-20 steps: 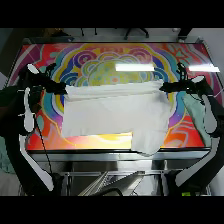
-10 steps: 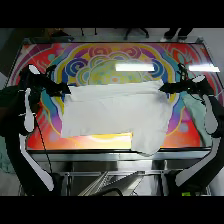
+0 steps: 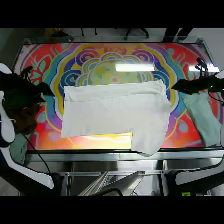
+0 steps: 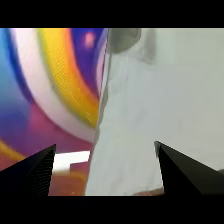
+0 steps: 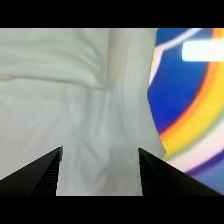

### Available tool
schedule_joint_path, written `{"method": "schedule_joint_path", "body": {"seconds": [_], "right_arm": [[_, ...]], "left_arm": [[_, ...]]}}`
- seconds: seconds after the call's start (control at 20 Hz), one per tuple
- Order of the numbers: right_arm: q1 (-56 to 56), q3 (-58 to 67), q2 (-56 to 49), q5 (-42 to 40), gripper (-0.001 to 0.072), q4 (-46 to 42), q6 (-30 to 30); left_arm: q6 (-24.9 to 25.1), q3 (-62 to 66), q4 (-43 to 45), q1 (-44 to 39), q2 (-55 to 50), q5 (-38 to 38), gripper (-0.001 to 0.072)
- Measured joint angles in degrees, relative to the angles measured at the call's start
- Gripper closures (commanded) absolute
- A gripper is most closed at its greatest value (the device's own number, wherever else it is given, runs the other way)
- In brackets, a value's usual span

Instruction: Fold the shirts.

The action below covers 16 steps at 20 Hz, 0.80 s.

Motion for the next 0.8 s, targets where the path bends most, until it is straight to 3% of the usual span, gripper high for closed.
{"method": "schedule_joint_path", "body": {"seconds": [0.3,0.65,0.75,0.8], "right_arm": [[-7.48,-18.12,12.04,4.11,0.0185,-0.76,3.63],[-12.57,-33.4,22.32,5.55,0.0184,-0.94,7.13],[-12.87,-36.35,23.39,5.55,0.0184,-0.94,7.63],[-12.96,-37.7,23.76,5.51,0.0184,-0.92,7.82]], "left_arm": [[6.56,-36.37,-2.29,2.62,14.86,11.19,0.0004],[12.55,-51.84,-11.08,3.08,18.6,18.86,0.0006],[13.2,-53.11,-11.69,2.45,18.71,19.98,0.0195],[13.73,-53.51,-12.52,1.86,18.69,20.39,0.021]]}}
